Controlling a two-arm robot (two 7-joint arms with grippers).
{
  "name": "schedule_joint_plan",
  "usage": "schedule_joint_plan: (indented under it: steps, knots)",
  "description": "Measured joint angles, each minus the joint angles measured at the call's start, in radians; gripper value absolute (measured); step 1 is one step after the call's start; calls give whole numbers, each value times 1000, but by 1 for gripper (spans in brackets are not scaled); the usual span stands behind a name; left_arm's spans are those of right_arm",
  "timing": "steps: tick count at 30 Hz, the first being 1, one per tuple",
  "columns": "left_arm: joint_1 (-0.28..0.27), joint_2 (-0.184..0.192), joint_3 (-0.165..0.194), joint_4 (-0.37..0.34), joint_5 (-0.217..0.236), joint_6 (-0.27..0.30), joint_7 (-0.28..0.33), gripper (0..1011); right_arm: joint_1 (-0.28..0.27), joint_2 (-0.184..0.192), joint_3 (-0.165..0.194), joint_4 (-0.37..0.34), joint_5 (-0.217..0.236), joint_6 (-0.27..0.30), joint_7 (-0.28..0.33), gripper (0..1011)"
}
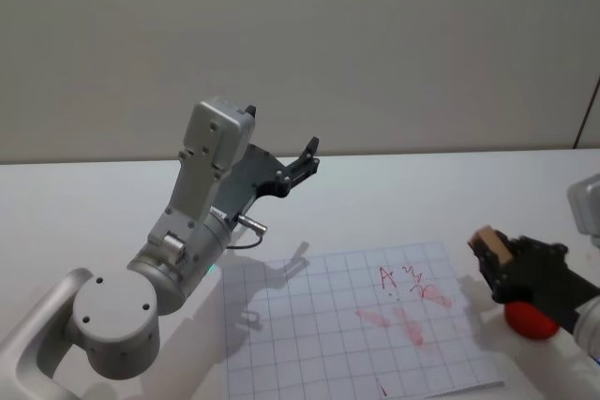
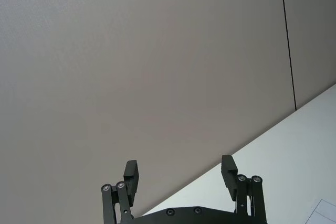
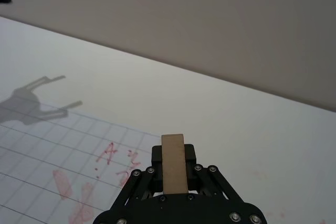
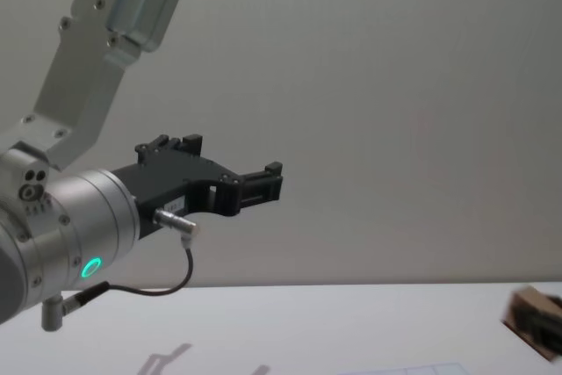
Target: Use the one hand to pick up the stamp and affix it onto the A4 paper.
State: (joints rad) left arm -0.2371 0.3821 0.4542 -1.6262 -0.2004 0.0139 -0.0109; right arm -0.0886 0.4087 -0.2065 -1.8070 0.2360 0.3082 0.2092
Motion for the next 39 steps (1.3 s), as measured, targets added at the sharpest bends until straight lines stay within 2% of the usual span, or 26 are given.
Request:
schedule_joint_plan:
  steps: [10,17,23,29,39]
  knots:
    - [0,0,0,0,0,0,0,1001,62,-45,-31,0,-5,-17,103,219]
    - [0,0,0,0,0,0,0,1001,101,-73,-58,22,-32,14,191,219]
    - [0,0,0,0,0,0,0,1001,129,-91,-85,49,-72,65,261,219]
    - [0,0,0,0,0,0,0,1001,149,-98,-114,80,-136,125,327,219]
    - [0,0,0,0,0,0,0,1001,162,-94,-140,122,-213,177,382,219]
